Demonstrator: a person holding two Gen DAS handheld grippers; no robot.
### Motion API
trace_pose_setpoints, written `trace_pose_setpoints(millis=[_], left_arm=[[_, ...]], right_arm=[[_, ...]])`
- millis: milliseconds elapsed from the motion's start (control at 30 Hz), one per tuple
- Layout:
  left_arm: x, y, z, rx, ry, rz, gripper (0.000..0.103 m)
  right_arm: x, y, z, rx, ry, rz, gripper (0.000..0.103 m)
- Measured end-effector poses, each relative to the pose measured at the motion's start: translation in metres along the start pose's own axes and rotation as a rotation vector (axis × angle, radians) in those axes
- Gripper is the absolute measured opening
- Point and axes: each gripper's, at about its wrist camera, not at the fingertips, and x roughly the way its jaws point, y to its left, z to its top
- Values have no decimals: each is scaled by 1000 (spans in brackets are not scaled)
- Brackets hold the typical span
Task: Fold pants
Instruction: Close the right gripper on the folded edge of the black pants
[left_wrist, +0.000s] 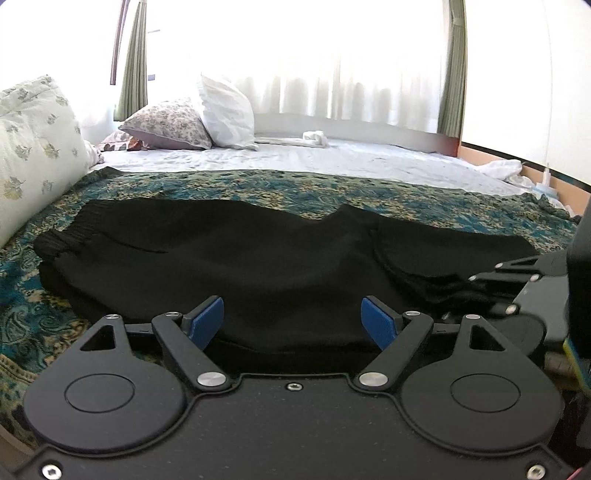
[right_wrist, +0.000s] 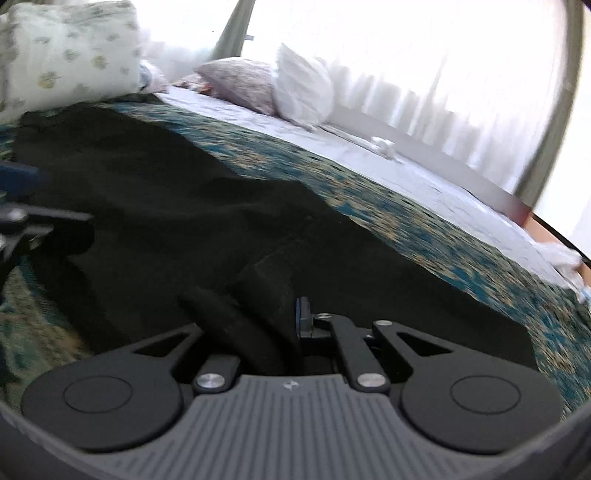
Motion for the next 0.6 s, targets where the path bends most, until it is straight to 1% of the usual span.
trace_pose_setpoints(millis=[100, 200, 267, 300, 333, 367, 400, 433, 500, 567, 600], left_arm=[[0, 6, 0, -9, 8, 15, 81], [2, 8, -1, -12, 12, 19, 81], [4, 8, -2, -18, 20, 19, 81], [5, 7, -3, -23, 25, 20, 81], [6, 8, -3, -28, 31, 20, 81], [7, 9, -3, -32, 35, 20, 81], [7, 9, -3, -35, 38, 20, 81], [7, 10, -3, -37, 40, 21, 81], [10, 12, 0, -41, 44, 27, 81], [11, 12, 0, -49, 52, 35, 81], [11, 13, 0, -58, 57, 38, 82]], right_arm=[[2, 11, 3, -32, -6, -14, 5], [4, 13, 5, -26, 5, -20, 7], [1, 12, 6, -20, 7, -6, 14], [-1, 11, 6, -11, 4, 4, 23], [-3, 9, 6, -1, -1, 10, 38], [-8, 7, 5, 8, -8, 26, 41], [-12, 4, 4, 20, -19, 41, 50], [-15, 2, 4, 28, -27, 56, 63], [-23, -4, 3, 51, -41, 99, 70], [-33, -9, 0, 70, -51, 135, 71], [-39, -12, -1, 76, -58, 149, 74]])
